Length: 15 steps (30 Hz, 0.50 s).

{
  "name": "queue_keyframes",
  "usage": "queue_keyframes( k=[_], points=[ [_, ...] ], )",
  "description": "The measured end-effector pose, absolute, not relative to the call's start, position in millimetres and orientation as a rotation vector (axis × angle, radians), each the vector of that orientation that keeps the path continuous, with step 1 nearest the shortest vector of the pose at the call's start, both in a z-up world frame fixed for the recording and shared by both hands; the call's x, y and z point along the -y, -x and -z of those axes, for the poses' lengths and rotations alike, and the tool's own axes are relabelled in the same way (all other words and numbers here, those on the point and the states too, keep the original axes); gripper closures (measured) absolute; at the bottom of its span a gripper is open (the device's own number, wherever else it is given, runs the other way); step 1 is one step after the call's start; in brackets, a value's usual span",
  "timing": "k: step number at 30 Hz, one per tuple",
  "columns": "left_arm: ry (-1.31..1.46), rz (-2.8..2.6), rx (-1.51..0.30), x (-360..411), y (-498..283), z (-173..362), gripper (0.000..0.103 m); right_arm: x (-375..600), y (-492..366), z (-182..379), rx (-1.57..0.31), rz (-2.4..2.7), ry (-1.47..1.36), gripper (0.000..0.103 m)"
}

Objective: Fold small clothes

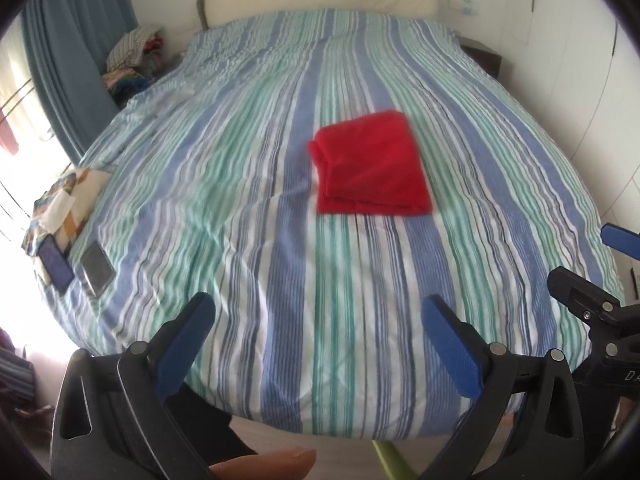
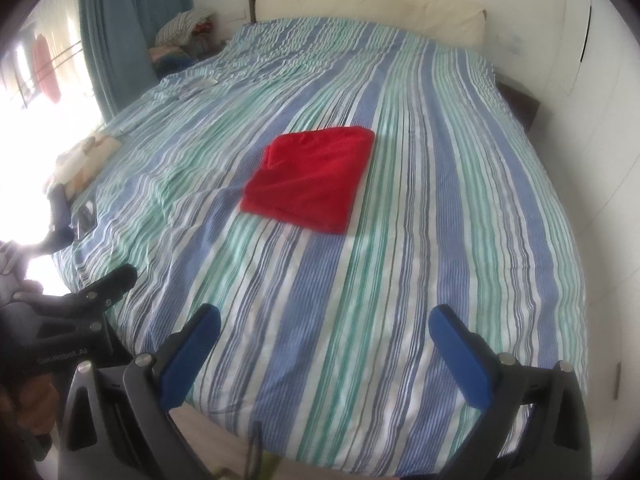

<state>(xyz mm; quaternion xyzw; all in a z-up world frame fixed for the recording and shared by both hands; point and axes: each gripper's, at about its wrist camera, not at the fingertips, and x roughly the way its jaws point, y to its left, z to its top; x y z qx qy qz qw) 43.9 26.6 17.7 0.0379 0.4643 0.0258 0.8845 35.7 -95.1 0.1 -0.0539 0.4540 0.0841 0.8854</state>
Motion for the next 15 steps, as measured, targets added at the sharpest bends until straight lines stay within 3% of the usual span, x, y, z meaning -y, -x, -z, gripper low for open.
queue_keyframes(
  k=[15],
  points=[
    [-0.081, -0.071, -0.953, -27.4, -46.9, -13.9, 0.001, 98.6, -34.8, 2.4, -0.942, -0.144, 0.101, 0.001]
  ],
)
